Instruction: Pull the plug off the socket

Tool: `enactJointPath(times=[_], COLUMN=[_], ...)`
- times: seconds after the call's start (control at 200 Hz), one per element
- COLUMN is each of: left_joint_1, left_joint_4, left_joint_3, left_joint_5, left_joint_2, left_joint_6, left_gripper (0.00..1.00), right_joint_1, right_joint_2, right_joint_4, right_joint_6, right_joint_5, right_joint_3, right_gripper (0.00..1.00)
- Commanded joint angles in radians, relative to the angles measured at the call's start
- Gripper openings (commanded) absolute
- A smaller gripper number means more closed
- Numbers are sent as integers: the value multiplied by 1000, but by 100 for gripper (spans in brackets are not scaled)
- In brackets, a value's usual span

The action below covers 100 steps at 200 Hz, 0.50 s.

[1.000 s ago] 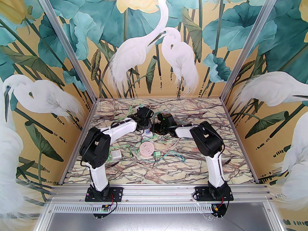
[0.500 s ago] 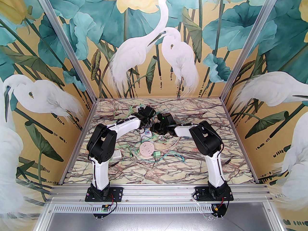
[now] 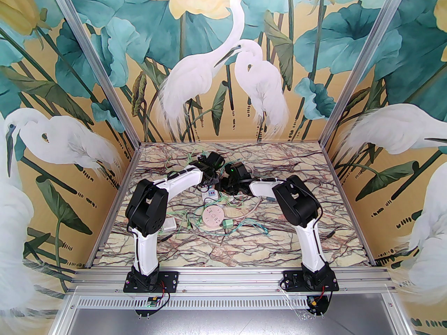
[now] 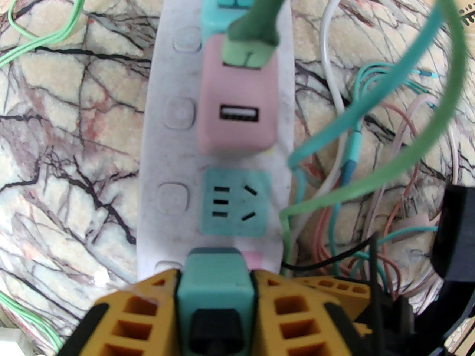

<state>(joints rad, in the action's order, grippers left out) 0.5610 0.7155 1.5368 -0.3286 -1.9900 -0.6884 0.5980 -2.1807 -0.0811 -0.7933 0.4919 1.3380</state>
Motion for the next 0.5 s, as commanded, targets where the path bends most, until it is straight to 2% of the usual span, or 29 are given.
enactJointPath(times=[0.0,0.335,0.495], left_joint_1=[34,43,43], left_joint_4=[44,90,102], left_joint_3=[42,97,114], left_joint_5=[-23,-45,-51], left_joint_2=[8,9,14], left_joint_6=[-7,1,13], left_gripper=[23,23,23], right_joint_1=[28,28,28], right_joint_2=[-101,-92,18], right_joint_4=[174,165,78], right_joint_6=[24,29,89], right_joint_5=[-98,-94,-83], right_joint_3=[-22,-28,-97], right_gripper=[33,33,36])
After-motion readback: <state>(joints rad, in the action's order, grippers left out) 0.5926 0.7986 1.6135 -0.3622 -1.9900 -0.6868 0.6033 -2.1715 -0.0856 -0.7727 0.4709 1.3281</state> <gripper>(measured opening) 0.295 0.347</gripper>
